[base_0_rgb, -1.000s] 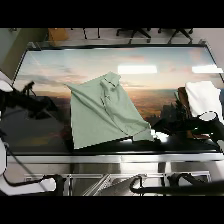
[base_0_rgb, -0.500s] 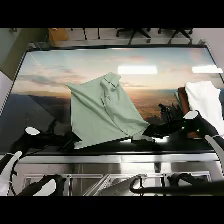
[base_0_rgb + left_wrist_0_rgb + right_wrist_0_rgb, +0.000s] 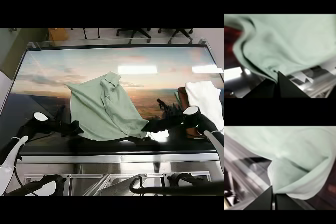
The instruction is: Fold the shirts.
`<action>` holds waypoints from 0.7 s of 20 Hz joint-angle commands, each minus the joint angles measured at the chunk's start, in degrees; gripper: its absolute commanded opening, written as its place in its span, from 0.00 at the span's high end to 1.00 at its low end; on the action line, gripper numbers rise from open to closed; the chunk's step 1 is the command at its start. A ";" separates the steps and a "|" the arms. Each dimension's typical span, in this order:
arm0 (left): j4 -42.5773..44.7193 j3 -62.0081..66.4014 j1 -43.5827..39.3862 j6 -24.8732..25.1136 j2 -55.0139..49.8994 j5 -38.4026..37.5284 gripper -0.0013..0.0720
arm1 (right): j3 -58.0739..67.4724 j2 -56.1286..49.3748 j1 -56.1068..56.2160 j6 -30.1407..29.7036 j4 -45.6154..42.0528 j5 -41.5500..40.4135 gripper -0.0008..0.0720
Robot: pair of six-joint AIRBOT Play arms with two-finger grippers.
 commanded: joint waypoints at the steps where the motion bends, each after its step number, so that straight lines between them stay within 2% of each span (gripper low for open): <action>1: -0.63 12.31 3.80 -1.29 8.68 -9.60 0.97 | 12.96 1.44 -4.17 -2.73 16.92 9.16 0.96; 4: -0.83 28.83 9.79 -4.13 19.32 -13.84 0.97 | 28.15 4.68 -14.14 -7.54 44.78 8.68 0.96; 5: -1.03 35.52 11.74 -4.28 21.70 -14.53 0.97 | 33.24 5.79 -18.01 -8.04 51.74 7.63 0.96; 6: -1.01 43.04 13.51 -4.52 23.69 -15.17 0.97 | 37.46 7.15 -21.16 -8.07 55.10 6.19 0.96; 11: -0.87 76.72 18.91 -5.84 24.96 -12.26 0.97 | 49.42 16.28 -24.94 -14.88 54.05 -6.14 0.96; 14: -1.16 87.71 21.27 -6.56 21.27 -12.81 0.97 | 50.16 20.65 -24.94 -15.69 43.17 -9.73 0.96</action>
